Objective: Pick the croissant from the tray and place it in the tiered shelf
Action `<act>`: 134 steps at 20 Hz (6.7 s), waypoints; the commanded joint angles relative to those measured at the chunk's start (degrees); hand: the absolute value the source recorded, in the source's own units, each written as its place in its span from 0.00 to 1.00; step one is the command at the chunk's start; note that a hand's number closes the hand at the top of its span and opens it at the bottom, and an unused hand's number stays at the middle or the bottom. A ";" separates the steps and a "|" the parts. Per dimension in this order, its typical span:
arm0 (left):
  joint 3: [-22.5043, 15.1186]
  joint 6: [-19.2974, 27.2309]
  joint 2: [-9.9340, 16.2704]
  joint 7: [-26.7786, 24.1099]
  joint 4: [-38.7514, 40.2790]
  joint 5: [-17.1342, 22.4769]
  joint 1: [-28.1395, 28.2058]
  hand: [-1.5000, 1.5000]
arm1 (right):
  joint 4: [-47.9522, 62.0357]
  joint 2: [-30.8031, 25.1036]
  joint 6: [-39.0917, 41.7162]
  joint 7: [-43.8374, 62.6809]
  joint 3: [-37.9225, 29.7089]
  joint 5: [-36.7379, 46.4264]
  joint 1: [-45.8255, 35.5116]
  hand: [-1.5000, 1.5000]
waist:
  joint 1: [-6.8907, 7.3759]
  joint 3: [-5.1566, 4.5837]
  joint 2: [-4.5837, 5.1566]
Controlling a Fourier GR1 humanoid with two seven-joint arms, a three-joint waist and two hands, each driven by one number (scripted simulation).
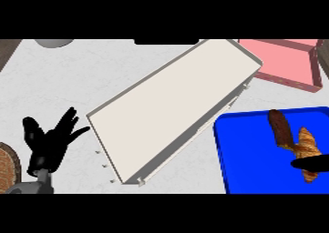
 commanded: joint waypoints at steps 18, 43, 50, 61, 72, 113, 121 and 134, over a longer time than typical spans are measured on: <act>4.42 -3.79 -0.80 2.22 1.45 -2.15 0.04 0.50 | 22.15 7.12 -2.66 -13.39 -5.19 11.40 -11.60 0.00 | 0.14 -0.27 0.33; 2.03 -3.81 -2.58 3.39 0.07 -4.66 -0.79 0.50 | -5.21 18.19 17.74 -46.83 37.93 15.22 -6.27 1.00 | 2.25 -0.50 -0.77; 5.23 -2.56 -1.73 2.76 -1.60 -3.45 3.78 0.50 | -40.01 13.99 20.77 -36.83 43.21 16.44 1.56 1.00 | -2.53 -0.42 -1.07; 4.84 -2.42 -2.28 3.51 -0.58 -3.98 1.07 0.50 | -56.17 24.01 30.83 -12.82 35.11 11.18 -9.83 1.00 | -1.65 -0.50 -0.07; 4.00 -3.20 -2.92 3.20 0.11 -4.38 -0.65 0.50 | -40.84 31.53 30.75 5.49 17.47 -1.52 -40.95 1.00 | -0.18 -0.51 0.07; 4.97 -2.95 -5.71 0.00 5.54 -7.86 -3.03 0.50 | 6.89 25.33 28.47 -23.52 6.56 0.08 -67.52 1.00 | -0.20 -0.31 0.29; 4.31 -3.13 -6.41 0.70 1.72 -7.63 -0.56 0.50 | 10.69 29.07 20.91 -18.46 -2.35 -3.12 -68.71 0.00 | 0.05 -0.30 0.27; 4.32 -3.16 -6.13 2.64 -1.12 -7.73 1.18 0.50 | 11.90 29.01 10.43 -10.29 -16.55 -16.84 -73.89 0.00 | 0.24 -0.26 0.14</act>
